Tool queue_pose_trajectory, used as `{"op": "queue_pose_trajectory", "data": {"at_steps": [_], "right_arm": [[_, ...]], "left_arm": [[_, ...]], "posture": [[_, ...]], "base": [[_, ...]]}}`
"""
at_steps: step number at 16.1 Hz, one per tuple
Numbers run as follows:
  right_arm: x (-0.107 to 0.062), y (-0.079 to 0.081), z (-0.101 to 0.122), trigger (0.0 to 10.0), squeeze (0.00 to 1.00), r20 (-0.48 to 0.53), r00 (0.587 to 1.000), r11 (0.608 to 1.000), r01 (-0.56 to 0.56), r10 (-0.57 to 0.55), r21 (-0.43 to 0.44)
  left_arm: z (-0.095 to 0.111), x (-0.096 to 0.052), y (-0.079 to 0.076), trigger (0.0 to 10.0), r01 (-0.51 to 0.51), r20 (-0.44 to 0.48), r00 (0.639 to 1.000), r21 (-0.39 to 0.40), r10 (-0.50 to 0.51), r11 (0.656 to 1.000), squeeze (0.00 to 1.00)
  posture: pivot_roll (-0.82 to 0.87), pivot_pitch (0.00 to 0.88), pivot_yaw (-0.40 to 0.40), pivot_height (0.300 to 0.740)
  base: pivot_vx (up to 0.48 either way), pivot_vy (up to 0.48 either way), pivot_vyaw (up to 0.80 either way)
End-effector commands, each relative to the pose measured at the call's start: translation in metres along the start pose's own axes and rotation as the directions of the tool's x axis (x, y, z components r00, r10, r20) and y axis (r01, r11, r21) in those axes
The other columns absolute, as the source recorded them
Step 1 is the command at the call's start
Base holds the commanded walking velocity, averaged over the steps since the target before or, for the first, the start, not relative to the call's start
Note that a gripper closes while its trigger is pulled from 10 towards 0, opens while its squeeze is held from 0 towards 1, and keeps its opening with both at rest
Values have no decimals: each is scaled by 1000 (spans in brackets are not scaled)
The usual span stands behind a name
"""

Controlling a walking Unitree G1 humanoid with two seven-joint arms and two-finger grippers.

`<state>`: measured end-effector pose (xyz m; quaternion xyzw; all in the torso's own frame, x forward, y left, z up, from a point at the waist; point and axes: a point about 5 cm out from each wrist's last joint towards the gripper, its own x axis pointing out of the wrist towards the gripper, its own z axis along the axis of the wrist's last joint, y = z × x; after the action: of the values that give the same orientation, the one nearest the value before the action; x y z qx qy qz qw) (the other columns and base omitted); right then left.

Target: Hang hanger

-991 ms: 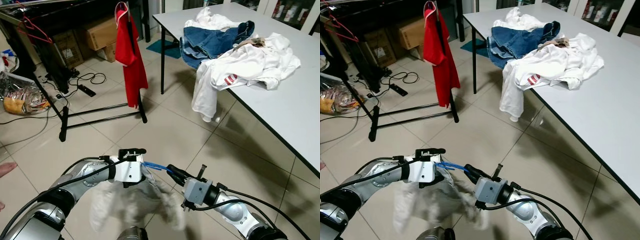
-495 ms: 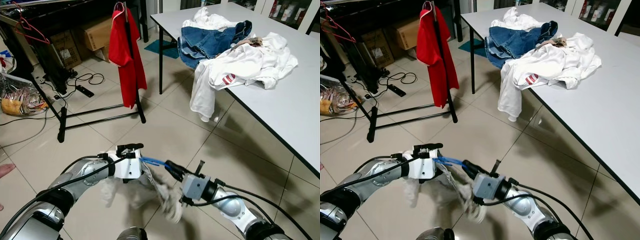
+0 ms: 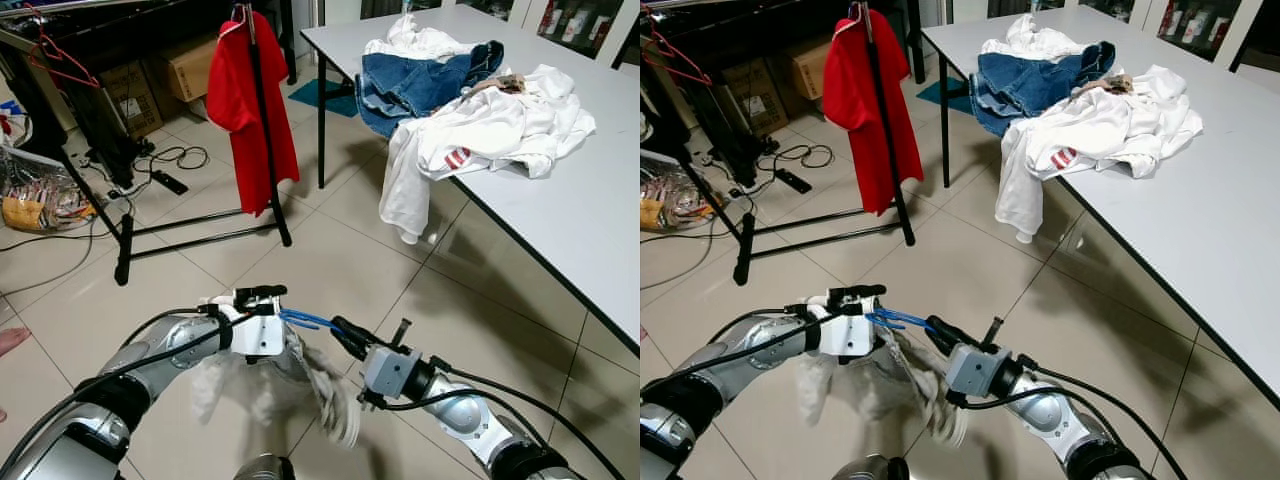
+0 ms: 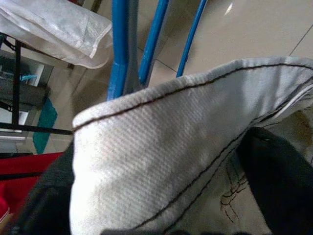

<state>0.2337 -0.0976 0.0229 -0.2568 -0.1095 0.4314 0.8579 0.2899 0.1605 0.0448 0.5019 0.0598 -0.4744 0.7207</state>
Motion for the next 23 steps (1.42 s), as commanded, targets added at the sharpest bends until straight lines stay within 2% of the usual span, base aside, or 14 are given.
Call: {"op": "queue_pose_trajectory", "data": {"at_steps": [1, 10, 19, 23], "right_arm": [[12, -12, 11, 10000, 0, 71, 997, 999, 44, -42, -30], [10, -9, 12, 10000, 0, 84, 996, 997, -19, 25, -70], [10, -12, 12, 10000, 0, 86, 996, 997, -12, 19, -75], [9, -13, 11, 10000, 0, 82, 997, 997, -9, 15, -73]], "left_arm": [[-1, -1, -2, 0, 23, -10, 1000, 4, -23, 1000, 0], [1, -1, -5, 0, 59, 0, 998, 29, -59, 998, 0], [2, -1, -6, 0, 63, 9, 998, 14, -63, 998, 0], [1, 0, -2, 0, 33, -7, 999, 27, -32, 999, 0]], "posture": [[74, 0, 88, 740], [74, 0, 87, 740], [74, 0, 85, 740], [72, 0, 81, 740]], "base": [[0, 0, 0], [0, 0, 0], [0, 0, 0], [0, 0, 0]]}}
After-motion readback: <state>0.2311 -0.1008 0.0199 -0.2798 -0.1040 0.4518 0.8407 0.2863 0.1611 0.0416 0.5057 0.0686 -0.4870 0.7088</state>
